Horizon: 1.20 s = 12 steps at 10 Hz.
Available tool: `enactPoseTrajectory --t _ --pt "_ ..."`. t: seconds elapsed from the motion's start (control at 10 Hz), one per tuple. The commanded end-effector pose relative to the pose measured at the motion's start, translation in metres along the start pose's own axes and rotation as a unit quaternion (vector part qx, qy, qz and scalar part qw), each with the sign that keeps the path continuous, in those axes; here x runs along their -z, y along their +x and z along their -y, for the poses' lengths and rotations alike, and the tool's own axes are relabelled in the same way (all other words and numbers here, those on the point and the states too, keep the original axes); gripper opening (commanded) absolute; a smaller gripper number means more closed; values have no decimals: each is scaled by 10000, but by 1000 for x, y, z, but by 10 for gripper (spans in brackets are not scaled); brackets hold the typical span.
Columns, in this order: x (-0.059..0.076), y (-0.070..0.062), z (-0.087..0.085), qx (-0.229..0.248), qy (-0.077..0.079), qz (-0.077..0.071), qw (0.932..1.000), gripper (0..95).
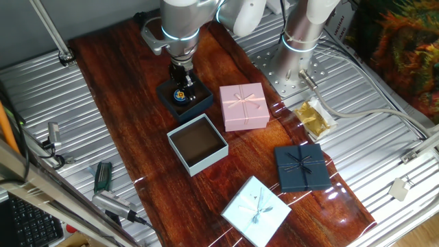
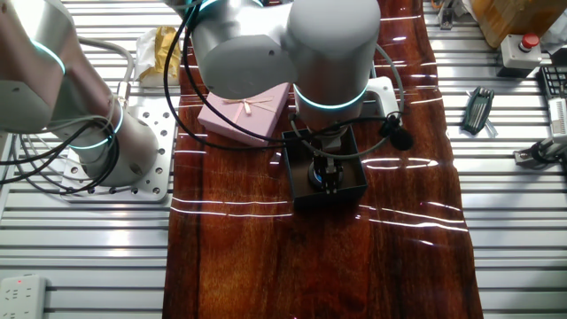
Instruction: Move an object from one box to another
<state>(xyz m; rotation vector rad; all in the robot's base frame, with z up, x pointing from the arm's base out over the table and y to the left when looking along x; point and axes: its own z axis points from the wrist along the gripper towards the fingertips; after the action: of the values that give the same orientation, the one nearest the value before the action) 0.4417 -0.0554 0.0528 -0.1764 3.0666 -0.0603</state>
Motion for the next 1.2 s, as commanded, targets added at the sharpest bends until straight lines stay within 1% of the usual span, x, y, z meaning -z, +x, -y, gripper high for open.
enactPoseTrajectory --t 0.1,0.9,1.2 --pt "-1 0 0 -27 24 6 10000 760" --pt "-10 0 -1 -100 134 59 9998 760" --pt "-11 0 -1 -110 142 87 9998 760"
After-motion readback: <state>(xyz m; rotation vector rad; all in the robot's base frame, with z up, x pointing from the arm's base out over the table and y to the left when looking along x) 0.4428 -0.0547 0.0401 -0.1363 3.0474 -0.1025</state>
